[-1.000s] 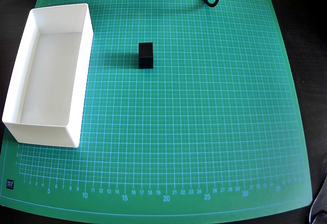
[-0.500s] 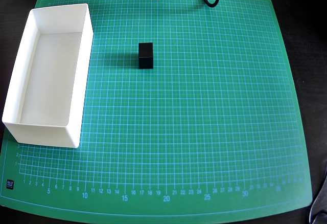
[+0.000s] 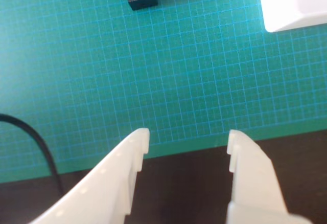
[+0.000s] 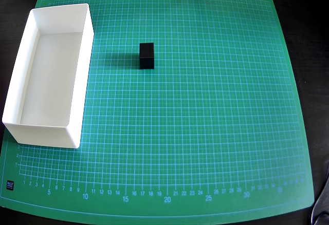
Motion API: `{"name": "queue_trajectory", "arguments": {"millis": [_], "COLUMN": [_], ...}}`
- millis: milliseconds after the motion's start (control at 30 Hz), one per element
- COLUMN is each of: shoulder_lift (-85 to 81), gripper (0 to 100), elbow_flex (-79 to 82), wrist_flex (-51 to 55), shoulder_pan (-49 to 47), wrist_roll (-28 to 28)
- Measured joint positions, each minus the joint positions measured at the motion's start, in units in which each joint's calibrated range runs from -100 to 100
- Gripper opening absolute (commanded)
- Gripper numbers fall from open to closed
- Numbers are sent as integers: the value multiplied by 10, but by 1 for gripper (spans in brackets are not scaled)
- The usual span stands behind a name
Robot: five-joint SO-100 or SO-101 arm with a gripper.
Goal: Grab the black cube and put it in the white bin
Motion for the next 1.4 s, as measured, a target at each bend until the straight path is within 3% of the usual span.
{"name": "queue_trajectory", "arguments": {"millis": [333, 500, 1300, 1400], "shoulder_lift": [567, 662, 819, 820], "gripper": [30, 30, 25, 25], "elbow_flex": [-487, -605, -642, -642], "wrist_flex": [7, 43, 44, 3], "shoulder_pan": [-42, -42, -77, -77], "wrist_roll": [-3, -4, 0, 4]}}
